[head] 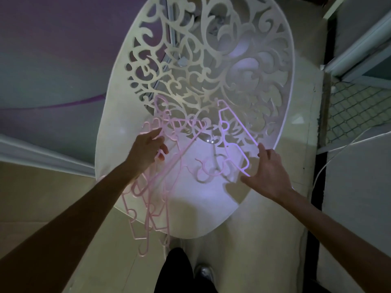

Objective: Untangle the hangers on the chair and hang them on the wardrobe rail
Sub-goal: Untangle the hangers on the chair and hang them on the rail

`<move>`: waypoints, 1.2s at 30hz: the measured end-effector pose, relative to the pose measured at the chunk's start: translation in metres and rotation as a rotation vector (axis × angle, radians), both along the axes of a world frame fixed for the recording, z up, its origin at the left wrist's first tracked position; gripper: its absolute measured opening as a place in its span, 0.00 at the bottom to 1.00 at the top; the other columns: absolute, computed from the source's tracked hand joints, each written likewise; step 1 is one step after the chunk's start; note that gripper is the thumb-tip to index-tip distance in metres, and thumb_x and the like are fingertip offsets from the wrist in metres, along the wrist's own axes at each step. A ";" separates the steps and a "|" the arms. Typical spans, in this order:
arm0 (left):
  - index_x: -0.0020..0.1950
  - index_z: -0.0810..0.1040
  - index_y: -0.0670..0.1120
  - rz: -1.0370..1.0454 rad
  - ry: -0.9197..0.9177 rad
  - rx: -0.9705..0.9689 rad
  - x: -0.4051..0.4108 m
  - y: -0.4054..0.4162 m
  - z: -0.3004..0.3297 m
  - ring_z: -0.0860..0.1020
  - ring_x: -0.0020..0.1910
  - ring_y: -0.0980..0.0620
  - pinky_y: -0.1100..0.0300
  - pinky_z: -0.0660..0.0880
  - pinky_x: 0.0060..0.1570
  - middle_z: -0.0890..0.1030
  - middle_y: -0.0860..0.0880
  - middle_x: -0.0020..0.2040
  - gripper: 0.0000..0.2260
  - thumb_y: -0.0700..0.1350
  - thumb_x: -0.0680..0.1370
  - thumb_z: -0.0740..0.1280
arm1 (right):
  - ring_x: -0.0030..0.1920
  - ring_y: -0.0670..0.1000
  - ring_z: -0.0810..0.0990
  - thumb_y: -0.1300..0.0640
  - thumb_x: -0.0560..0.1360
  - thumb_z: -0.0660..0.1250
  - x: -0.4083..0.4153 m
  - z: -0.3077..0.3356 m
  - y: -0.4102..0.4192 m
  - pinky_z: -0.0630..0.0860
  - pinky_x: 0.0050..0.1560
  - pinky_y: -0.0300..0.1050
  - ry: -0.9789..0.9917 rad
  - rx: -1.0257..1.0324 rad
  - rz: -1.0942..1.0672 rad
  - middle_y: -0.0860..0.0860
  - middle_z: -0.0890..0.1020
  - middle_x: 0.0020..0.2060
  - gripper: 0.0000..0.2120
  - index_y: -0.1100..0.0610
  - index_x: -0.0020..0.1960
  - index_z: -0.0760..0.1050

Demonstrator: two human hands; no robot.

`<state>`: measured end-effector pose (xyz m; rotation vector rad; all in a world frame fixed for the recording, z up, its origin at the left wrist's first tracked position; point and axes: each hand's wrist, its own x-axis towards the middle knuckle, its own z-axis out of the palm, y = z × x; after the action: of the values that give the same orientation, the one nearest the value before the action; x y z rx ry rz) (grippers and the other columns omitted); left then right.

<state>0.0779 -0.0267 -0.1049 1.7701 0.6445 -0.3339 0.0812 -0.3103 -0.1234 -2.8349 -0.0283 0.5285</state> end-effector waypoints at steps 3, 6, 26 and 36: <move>0.68 0.72 0.46 -0.010 -0.012 0.026 0.002 0.008 0.006 0.72 0.18 0.63 0.74 0.64 0.19 0.79 0.55 0.24 0.16 0.41 0.80 0.59 | 0.67 0.58 0.63 0.50 0.65 0.73 -0.004 -0.003 -0.004 0.69 0.61 0.51 0.018 0.037 -0.034 0.58 0.66 0.65 0.48 0.59 0.75 0.50; 0.67 0.73 0.47 -0.062 -0.091 0.072 0.000 0.011 0.020 0.72 0.19 0.62 0.75 0.65 0.21 0.77 0.49 0.31 0.15 0.41 0.81 0.58 | 0.67 0.58 0.63 0.50 0.65 0.74 -0.010 -0.006 -0.003 0.68 0.61 0.51 0.035 0.044 -0.047 0.59 0.66 0.65 0.48 0.60 0.75 0.50; 0.39 0.74 0.47 0.358 -0.023 -0.183 -0.100 0.036 0.240 0.73 0.24 0.57 0.63 0.71 0.36 0.76 0.51 0.25 0.09 0.39 0.79 0.62 | 0.58 0.55 0.75 0.39 0.72 0.59 -0.028 0.219 0.068 0.76 0.52 0.43 0.797 0.561 0.061 0.58 0.71 0.63 0.30 0.56 0.68 0.65; 0.32 0.70 0.41 0.470 -0.005 -0.130 -0.253 0.107 0.326 0.65 0.13 0.58 0.72 0.65 0.19 0.69 0.49 0.22 0.15 0.38 0.79 0.60 | 0.48 0.54 0.77 0.45 0.79 0.56 -0.083 0.306 0.184 0.73 0.55 0.52 0.977 0.275 0.383 0.56 0.78 0.50 0.17 0.56 0.50 0.75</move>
<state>-0.1750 0.0803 0.2208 1.4421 0.9858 -0.0457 -0.0020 -0.1263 0.1822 -2.0362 -0.4173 1.7553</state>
